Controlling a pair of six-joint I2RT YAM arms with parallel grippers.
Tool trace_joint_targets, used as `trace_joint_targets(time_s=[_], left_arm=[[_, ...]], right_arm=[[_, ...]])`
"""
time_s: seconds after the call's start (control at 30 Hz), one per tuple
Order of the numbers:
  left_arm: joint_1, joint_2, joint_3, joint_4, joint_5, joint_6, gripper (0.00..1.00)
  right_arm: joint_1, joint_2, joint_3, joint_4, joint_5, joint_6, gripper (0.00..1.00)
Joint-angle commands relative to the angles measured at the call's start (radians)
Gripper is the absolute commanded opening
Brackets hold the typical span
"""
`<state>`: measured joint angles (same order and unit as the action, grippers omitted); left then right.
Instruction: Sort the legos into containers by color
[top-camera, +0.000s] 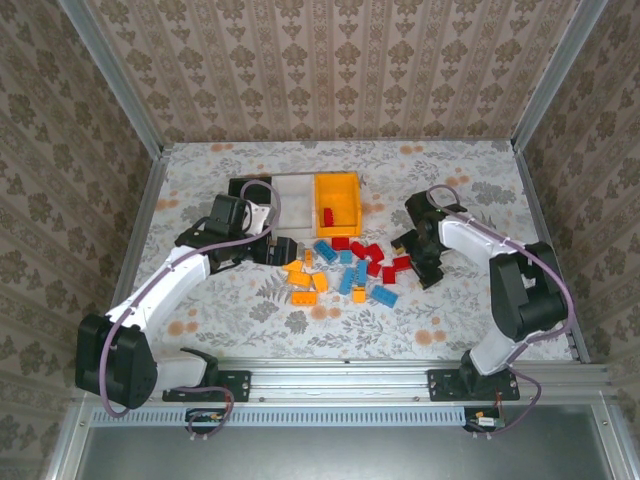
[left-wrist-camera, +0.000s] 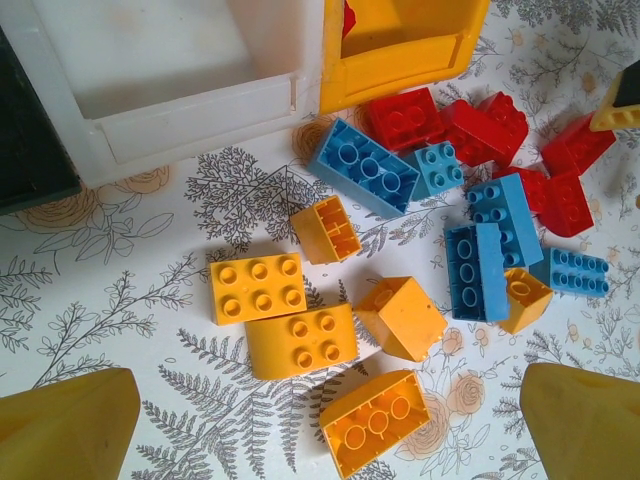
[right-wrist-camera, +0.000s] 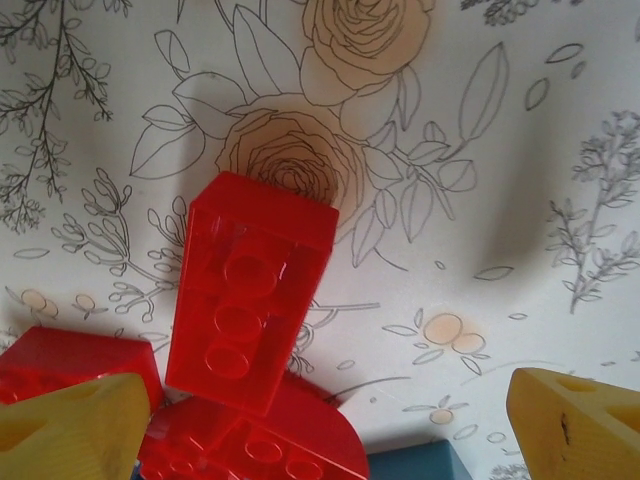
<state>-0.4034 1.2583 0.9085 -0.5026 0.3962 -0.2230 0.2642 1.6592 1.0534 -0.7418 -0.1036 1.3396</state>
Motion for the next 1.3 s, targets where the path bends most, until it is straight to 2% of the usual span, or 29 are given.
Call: trace_joint_targets(time_s=[0.0,0.3,0.43,0.67,0.73,0.83,0.93,1.27], left_arm=[[0.008,-0.014,-0.007,-0.007,0.009,0.022,1.00],[0.022,-0.020,-0.016,0.003,-0.015,0.010,1.00],[0.036,-0.031,-0.017,0.007,-0.017,0.004,1.00],[0.049,-0.036,-0.024,0.023,0.001,-0.006,1.00],[0.052,-0.034,-0.025,0.027,0.007,-0.009,1.00],[0.057,-0.034,-0.027,0.032,0.012,-0.012,1.00],[0.060,-0.033,-0.026,0.033,0.013,-0.013,1.00],[0.066,-0.016,-0.022,0.034,0.028,-0.021,1.00]], right_arm=[[-0.006,0.040,0.039,0.008,-0.026,0.016,0.93],[-0.006,0.130,0.093,-0.008,-0.026,0.000,0.92],[-0.005,0.156,0.107,-0.014,-0.018,-0.004,0.87],[-0.006,0.162,0.103,0.008,-0.015,-0.033,0.58],[-0.006,0.156,0.102,0.009,-0.008,-0.037,0.52],[-0.006,0.144,0.100,0.007,0.006,-0.047,0.49],[-0.007,0.119,0.088,0.018,0.018,-0.061,0.39],[-0.013,0.018,0.075,0.107,0.016,-0.192,0.39]])
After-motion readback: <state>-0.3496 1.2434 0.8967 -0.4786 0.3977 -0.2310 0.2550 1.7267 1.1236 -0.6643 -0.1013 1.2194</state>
